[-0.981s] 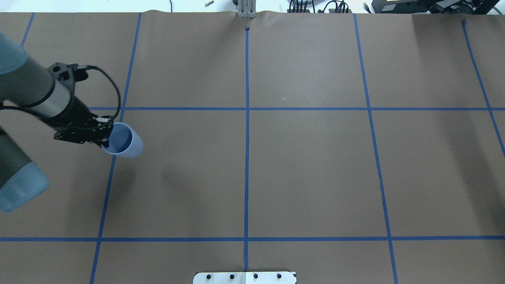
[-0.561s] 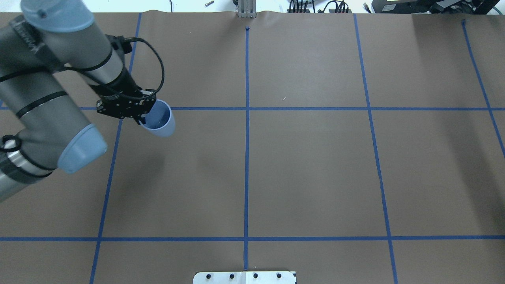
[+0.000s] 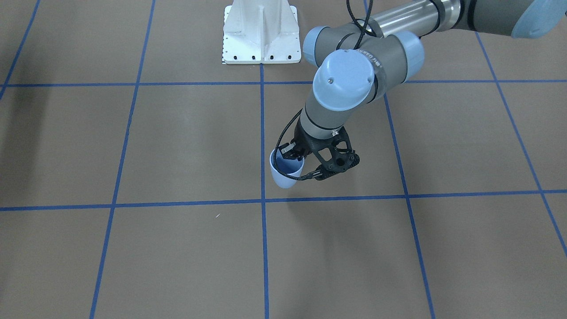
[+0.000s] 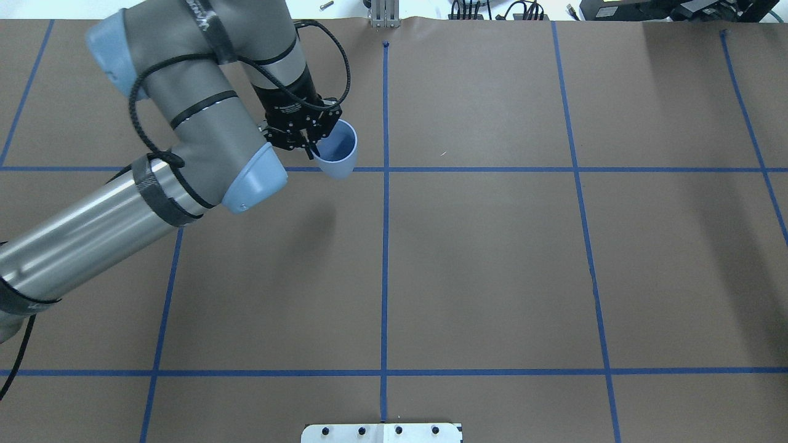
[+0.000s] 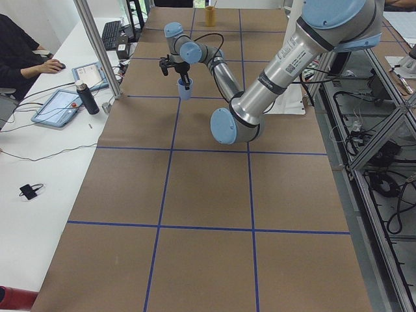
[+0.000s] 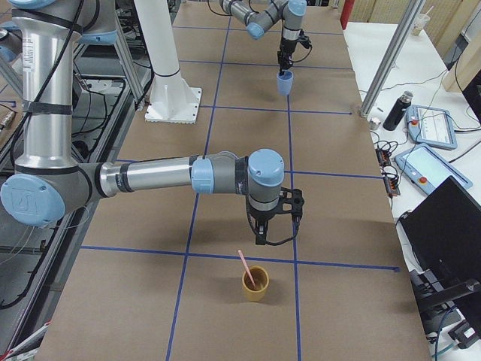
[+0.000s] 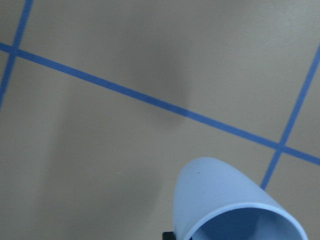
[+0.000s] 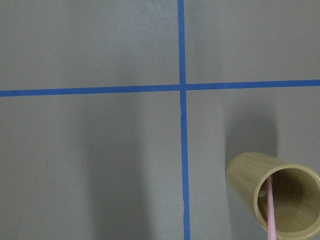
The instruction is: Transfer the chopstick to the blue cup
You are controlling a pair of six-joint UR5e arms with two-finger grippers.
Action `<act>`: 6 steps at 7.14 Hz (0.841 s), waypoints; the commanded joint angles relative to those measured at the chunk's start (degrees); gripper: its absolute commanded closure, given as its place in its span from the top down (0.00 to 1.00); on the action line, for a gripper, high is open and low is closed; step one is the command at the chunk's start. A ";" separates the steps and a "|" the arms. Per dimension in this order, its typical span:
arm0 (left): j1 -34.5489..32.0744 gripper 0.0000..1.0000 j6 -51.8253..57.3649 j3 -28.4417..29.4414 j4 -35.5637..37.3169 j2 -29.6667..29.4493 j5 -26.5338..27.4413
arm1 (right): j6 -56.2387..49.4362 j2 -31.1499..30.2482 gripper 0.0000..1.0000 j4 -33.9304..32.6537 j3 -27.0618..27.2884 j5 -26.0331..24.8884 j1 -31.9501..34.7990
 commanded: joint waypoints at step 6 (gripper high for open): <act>4.49 0.00 -1.45 4.23 -2.80 -2.38 0.53 | -0.02 -0.03 1.00 -0.01 -0.16 0.85 0.00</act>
